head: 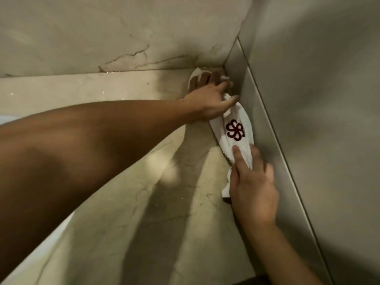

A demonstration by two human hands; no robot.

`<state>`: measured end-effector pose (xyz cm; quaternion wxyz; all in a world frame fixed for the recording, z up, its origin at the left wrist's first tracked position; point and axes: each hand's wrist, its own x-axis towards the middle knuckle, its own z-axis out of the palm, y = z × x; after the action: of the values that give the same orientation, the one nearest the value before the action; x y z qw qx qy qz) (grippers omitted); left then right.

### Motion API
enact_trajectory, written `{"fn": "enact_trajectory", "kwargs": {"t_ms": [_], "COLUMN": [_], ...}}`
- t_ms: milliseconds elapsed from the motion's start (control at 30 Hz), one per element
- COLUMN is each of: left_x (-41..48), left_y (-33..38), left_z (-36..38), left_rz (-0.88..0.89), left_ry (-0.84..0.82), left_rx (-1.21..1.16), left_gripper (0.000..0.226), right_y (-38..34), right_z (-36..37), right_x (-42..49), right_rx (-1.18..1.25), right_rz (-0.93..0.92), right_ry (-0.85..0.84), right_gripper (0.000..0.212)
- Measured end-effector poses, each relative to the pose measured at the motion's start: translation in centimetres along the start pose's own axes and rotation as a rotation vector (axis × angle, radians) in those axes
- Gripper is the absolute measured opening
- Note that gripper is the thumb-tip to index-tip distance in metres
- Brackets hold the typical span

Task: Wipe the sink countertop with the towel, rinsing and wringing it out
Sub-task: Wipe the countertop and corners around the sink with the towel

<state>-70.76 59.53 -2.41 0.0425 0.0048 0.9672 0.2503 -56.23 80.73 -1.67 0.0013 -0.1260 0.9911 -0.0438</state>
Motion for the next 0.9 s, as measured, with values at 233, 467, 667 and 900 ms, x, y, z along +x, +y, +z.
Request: {"fn": "enact_trajectory", "kwargs": {"t_ms": [233, 467, 667, 900], "left_x": [-2.8, -10.0, -18.4, -24.1], "left_y": [-1.4, -6.2, -12.9, -13.1], "left_z": [-0.5, -3.3, -5.6, -6.4], "left_rz": [0.066, 0.107, 0.117, -0.070], "left_ry": [-0.037, -0.070, -0.037, 0.234], "left_rx": [0.088, 0.125, 0.218, -0.243], "left_gripper": [0.059, 0.057, 0.069, 0.048], "right_y": [-2.7, -13.9, -24.2, -19.1], "right_z": [0.1, 0.9, 1.0, -4.5], "right_x": [-3.7, -10.1, -15.1, -10.2], "right_rx": [0.008, 0.144, 0.296, 0.433], "right_rz": [0.007, -0.037, -0.121, -0.183], "right_ry": [-0.056, -0.183, -0.338, -0.418], "right_gripper": [0.055, 0.056, 0.070, 0.062]}}
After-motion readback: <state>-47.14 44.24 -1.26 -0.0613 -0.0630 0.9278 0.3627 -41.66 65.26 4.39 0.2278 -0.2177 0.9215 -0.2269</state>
